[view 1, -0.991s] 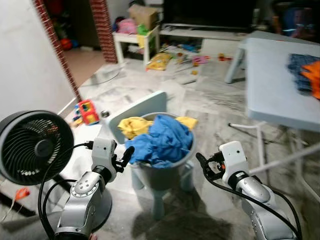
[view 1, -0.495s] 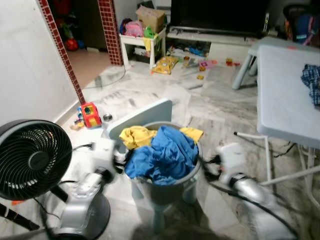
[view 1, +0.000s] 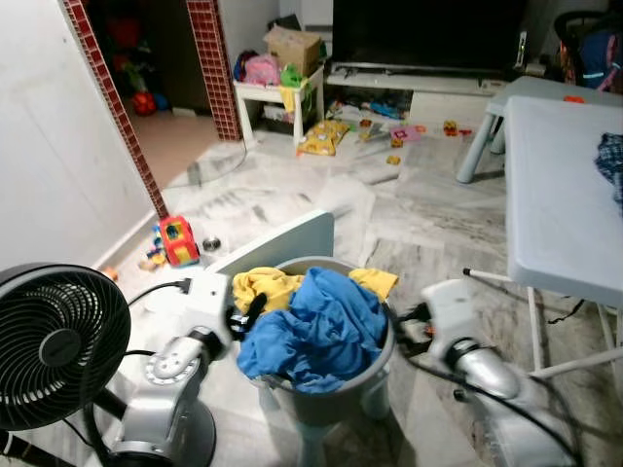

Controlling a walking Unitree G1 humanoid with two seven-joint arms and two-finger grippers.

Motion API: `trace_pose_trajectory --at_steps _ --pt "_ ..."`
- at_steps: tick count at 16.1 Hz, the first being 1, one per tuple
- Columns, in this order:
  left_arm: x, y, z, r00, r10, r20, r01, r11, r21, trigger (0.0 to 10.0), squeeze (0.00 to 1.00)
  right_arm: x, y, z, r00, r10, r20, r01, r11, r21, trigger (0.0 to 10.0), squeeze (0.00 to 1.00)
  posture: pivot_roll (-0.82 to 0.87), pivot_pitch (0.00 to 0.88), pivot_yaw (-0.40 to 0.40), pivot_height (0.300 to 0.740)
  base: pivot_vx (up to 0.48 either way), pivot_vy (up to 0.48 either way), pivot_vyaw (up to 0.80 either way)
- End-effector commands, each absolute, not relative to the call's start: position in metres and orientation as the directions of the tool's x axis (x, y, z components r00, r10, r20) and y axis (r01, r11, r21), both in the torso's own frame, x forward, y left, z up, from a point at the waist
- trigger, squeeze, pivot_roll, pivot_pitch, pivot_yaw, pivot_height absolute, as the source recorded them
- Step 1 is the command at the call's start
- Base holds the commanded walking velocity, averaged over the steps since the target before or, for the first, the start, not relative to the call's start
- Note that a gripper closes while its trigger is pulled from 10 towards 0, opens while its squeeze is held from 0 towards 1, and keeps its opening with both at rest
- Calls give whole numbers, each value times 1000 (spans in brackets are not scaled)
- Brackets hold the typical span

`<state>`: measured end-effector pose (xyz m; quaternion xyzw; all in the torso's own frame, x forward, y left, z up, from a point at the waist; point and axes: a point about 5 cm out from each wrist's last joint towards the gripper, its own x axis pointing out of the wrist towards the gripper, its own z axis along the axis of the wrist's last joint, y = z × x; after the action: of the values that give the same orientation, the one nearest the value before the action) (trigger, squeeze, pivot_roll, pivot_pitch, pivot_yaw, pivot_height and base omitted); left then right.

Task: Hang hanger

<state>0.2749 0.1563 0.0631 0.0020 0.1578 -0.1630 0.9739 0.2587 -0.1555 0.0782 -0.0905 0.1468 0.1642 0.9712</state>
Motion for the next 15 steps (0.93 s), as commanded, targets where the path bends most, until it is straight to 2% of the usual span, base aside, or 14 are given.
trace_pose_trajectory --at_steps 1,4,7,10,12,14,15 --pt "274 157 56 877 -308 -369 348 936 46 10000 0 261 -157 83 908 292 -301 -345 928 -140 10000 0 -198 4 33 740 0 0 0" --pt "271 163 45 836 -332 -437 439 883 169 10000 0 262 -157 83 907 295 -302 -347 928 -137 10000 0 -194 12 26 740 0 0 0" --pt "271 165 44 777 -404 -483 584 750 311 10000 0 261 -154 83 904 299 -304 -350 927 -131 10000 0 -196 13 29 740 0 0 0" --pt "272 156 42 694 -498 -519 704 622 344 10000 0 257 -160 87 911 276 -305 -330 934 -140 10000 0 -232 32 44 740 0 0 -800" --pt "269 147 41 623 -560 -547 779 508 367 10000 0 243 -171 88 912 255 -321 -314 938 -146 10000 0 -246 77 51 740 0 0 0" --pt "269 144 42 596 -584 -551 801 477 362 10000 0 238 -174 87 909 246 -337 -310 939 -150 10000 0 -252 91 49 740 0 0 0" --pt "272 138 42 570 -599 -562 821 433 372 10000 0 233 -175 86 900 253 -354 -320 936 -144 10000 0 -253 108 36 740 0 0 0"
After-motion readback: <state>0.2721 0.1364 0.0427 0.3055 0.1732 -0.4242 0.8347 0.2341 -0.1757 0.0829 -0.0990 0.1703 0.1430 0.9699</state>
